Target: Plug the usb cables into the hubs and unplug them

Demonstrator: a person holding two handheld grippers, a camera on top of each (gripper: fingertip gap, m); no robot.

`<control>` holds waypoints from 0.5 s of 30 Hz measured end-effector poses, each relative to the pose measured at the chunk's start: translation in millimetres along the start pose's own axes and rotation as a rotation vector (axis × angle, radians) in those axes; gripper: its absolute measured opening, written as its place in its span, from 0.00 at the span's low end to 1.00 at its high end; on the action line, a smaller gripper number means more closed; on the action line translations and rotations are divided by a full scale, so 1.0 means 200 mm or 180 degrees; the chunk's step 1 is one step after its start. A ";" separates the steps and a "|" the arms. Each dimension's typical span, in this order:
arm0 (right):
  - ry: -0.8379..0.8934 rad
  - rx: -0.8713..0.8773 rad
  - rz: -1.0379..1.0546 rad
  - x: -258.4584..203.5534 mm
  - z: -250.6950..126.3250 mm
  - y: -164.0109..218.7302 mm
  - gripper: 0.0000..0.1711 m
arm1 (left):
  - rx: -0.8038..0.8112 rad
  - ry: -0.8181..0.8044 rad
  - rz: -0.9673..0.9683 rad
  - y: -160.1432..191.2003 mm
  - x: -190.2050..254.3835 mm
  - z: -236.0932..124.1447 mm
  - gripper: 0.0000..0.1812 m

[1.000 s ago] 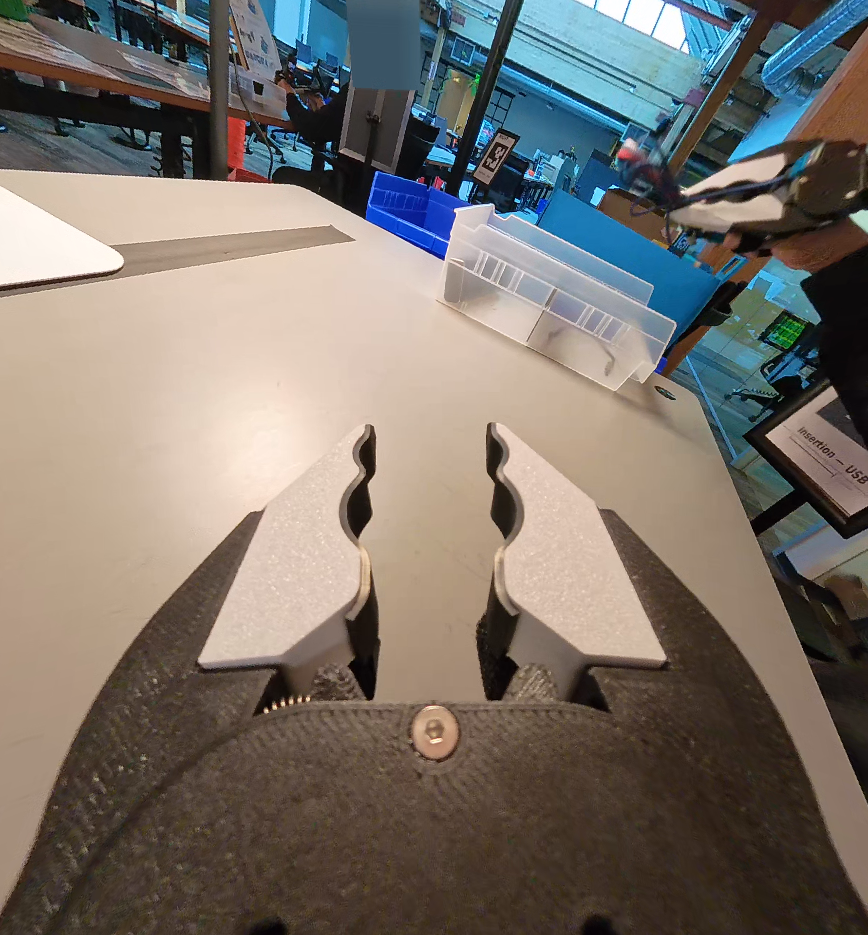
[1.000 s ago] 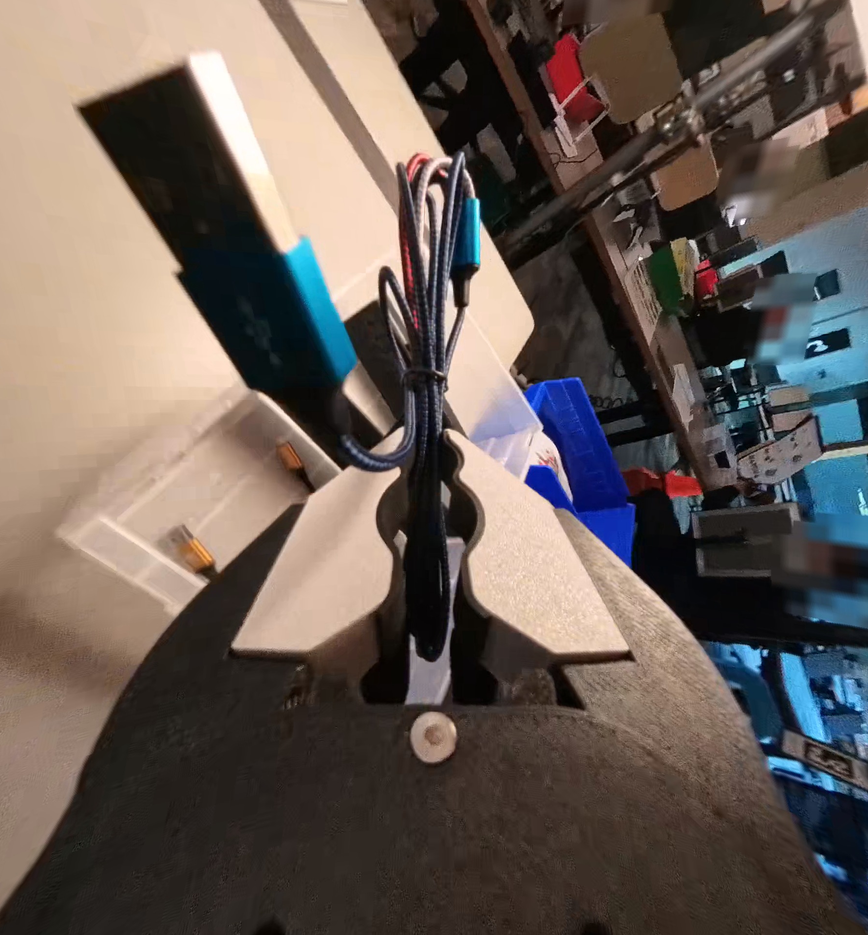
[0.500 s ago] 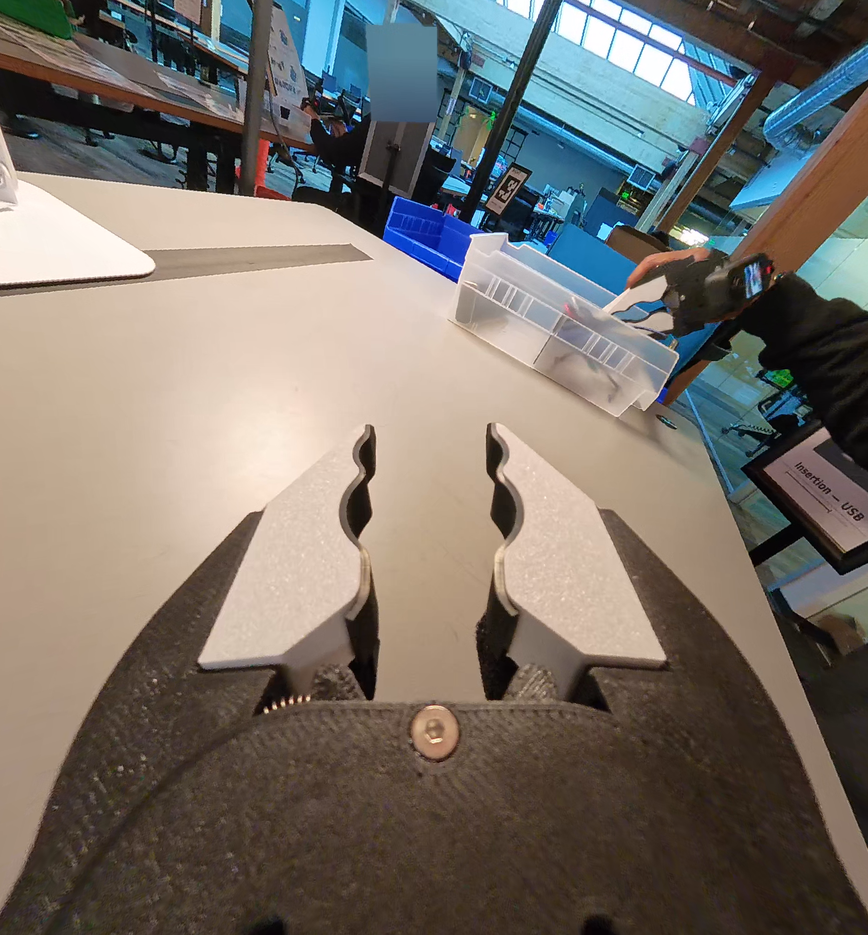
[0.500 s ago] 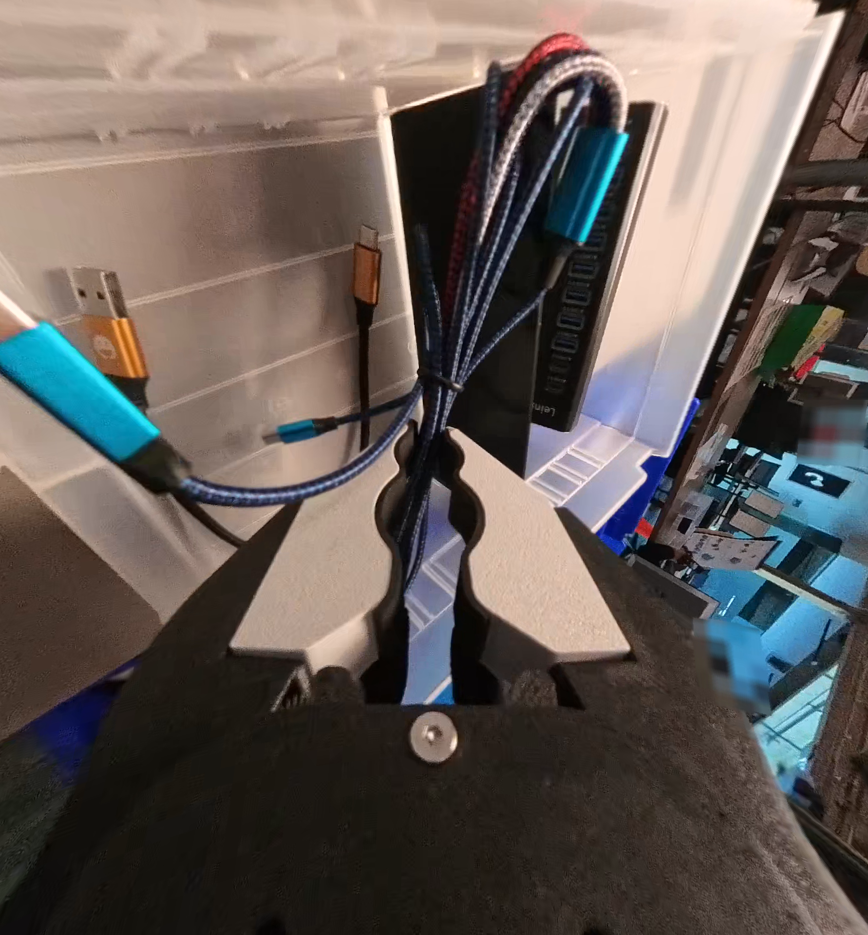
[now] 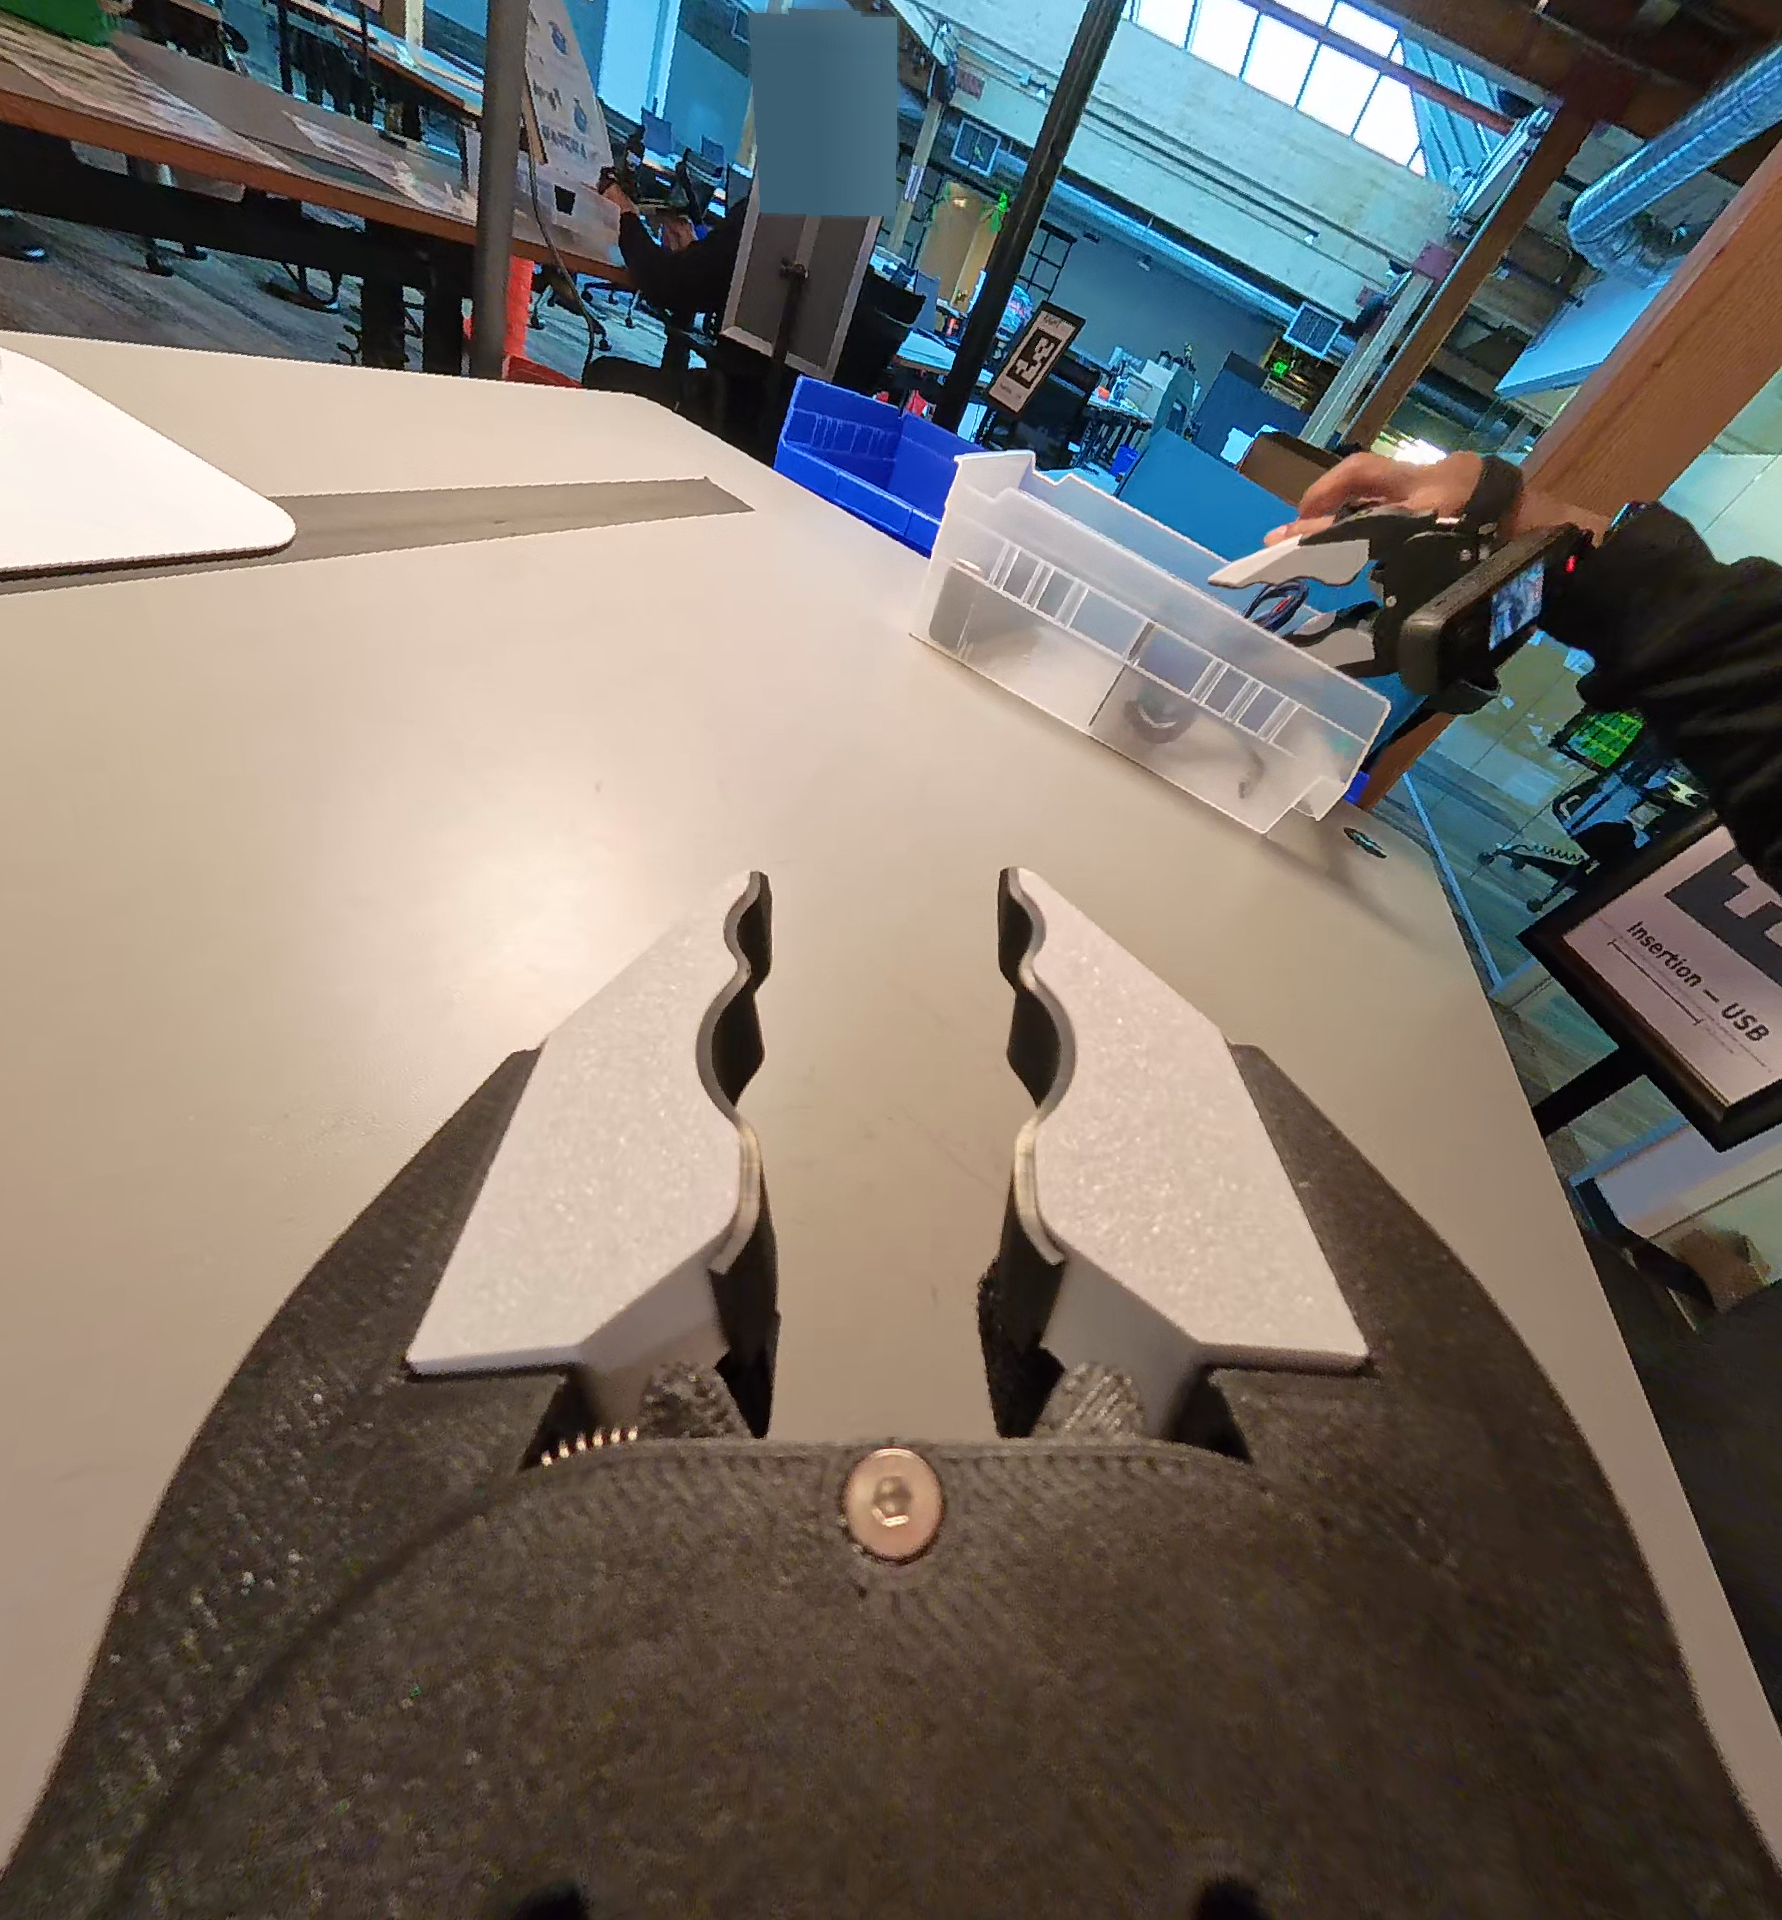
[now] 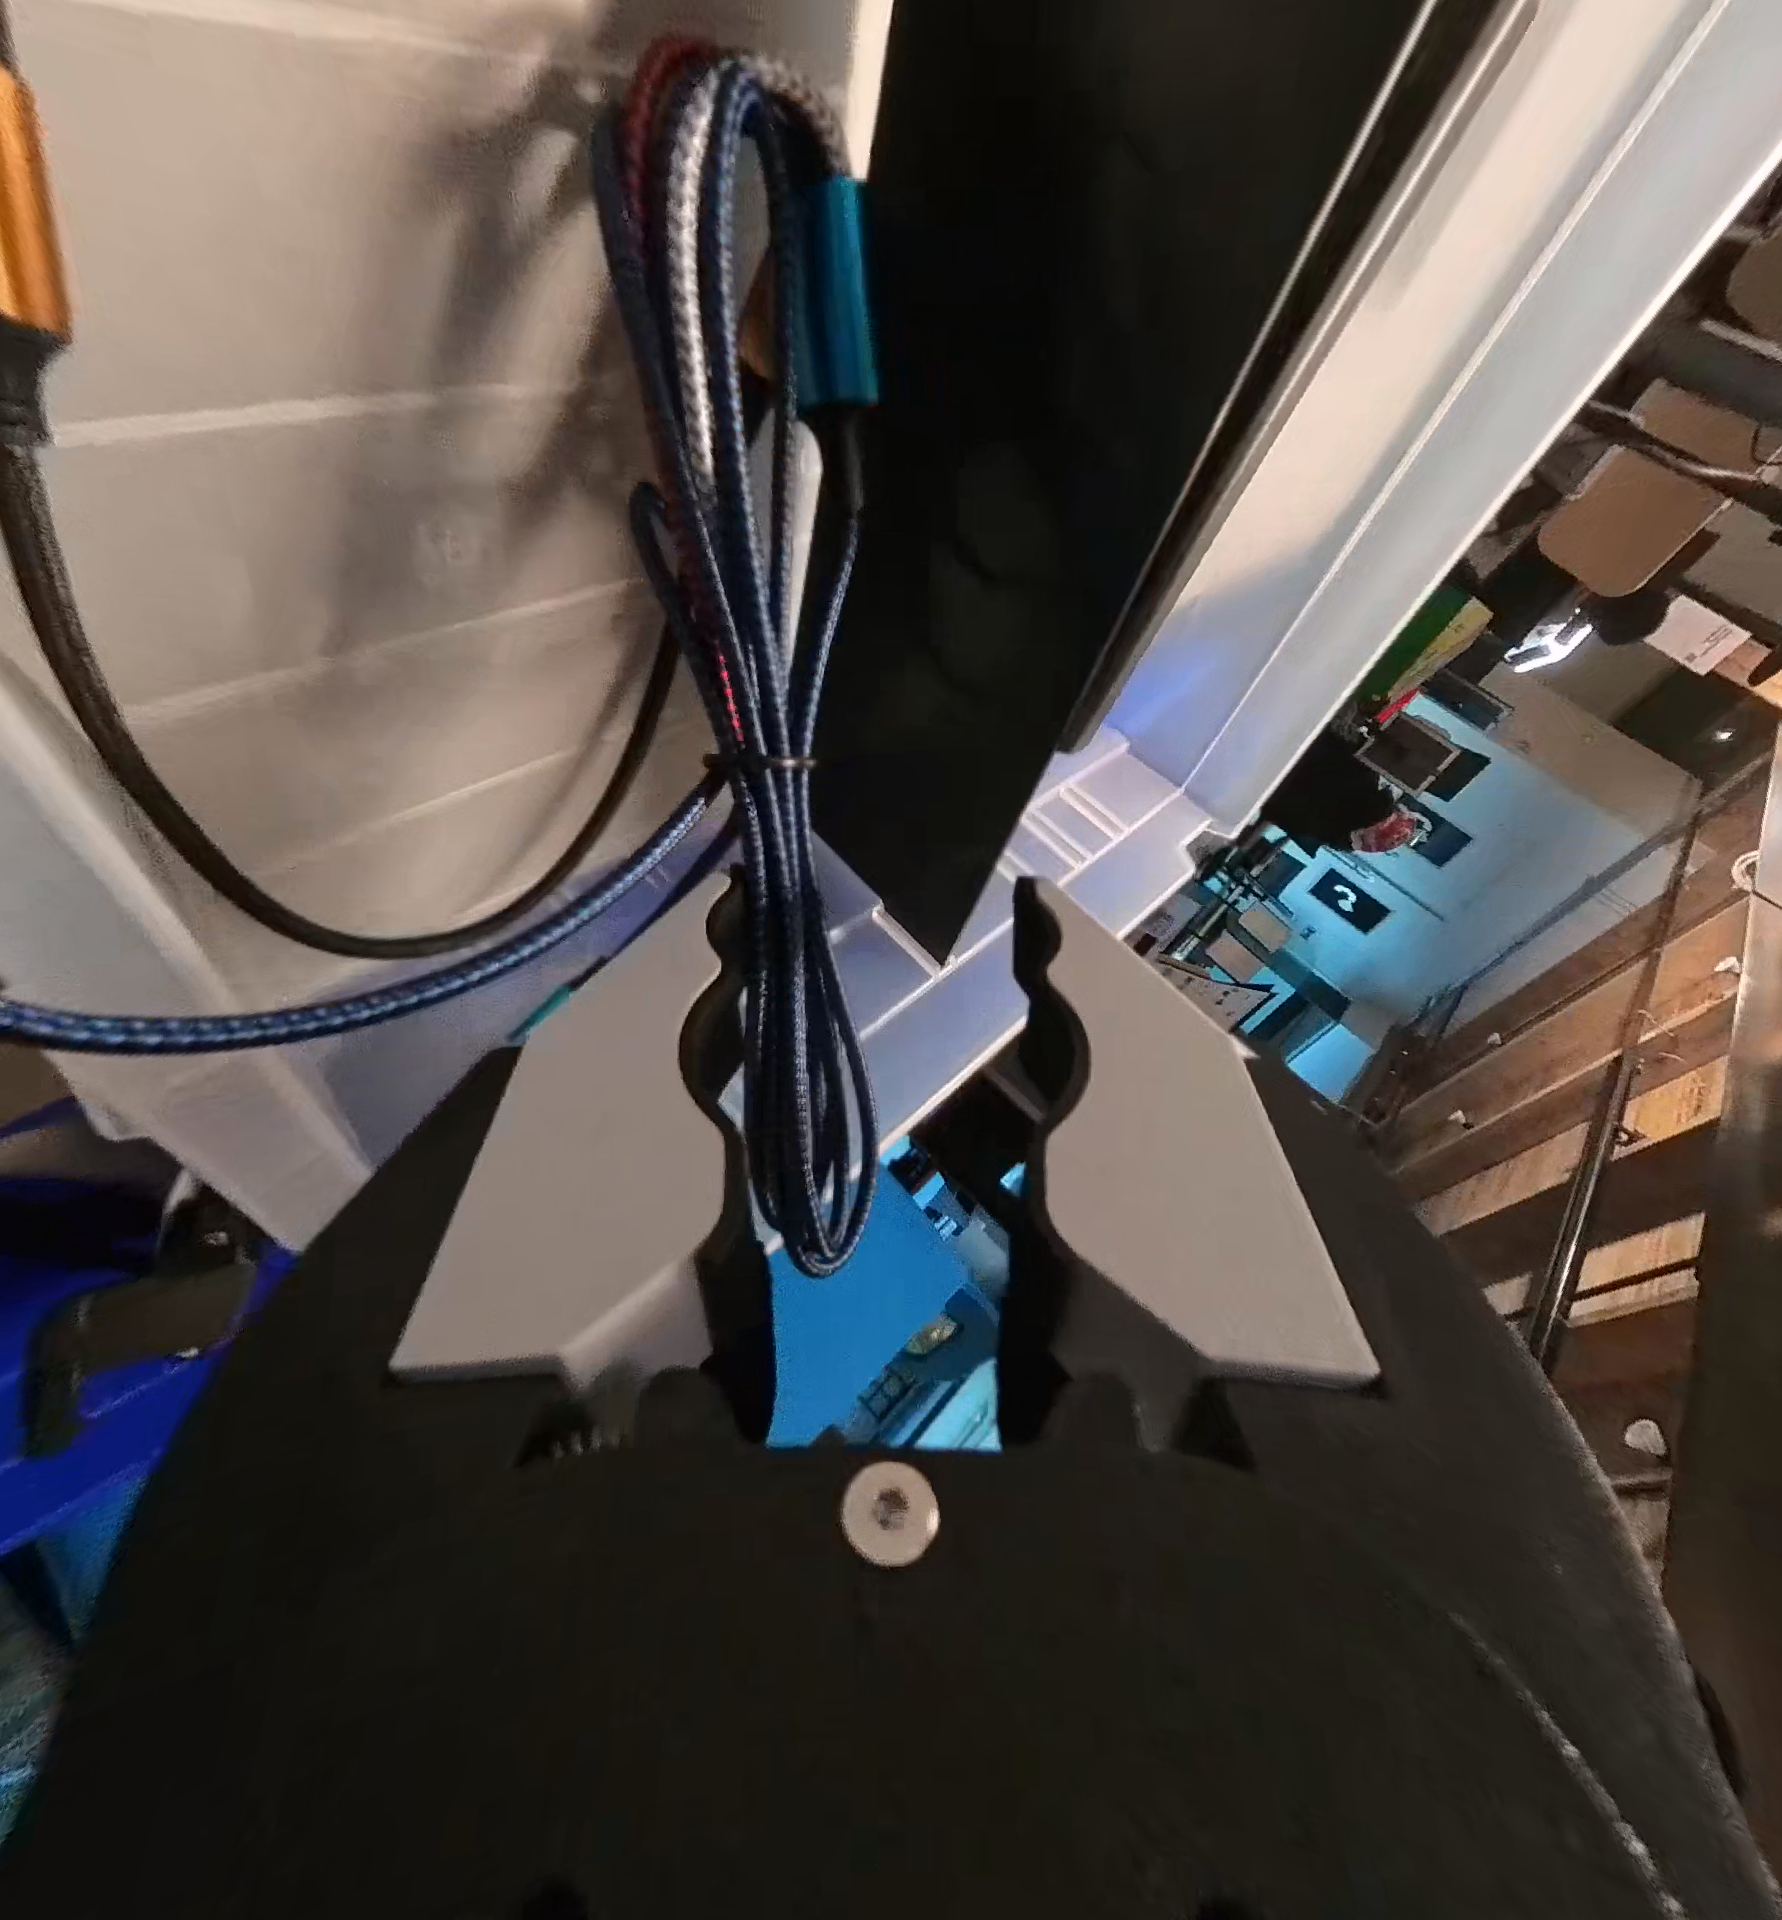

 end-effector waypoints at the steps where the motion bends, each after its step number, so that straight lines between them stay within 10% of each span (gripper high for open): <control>1: -0.0016 -0.0034 0.0040 0.01 0.00 0.02 0.31 | 0.0000 -0.0002 0.0003 0.00 0.00 0.00 0.25; 15: -0.0400 -0.1114 0.1484 0.03 -0.03 0.29 0.28 | -0.0052 -0.0010 0.0053 0.01 0.01 0.00 0.25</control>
Point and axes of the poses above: each gripper's, where its closed fingertips meet, z out along the fingers, y out of its underside, x = y × z across the jaws, the point moved 8 cm from there along -z, back along the fingers
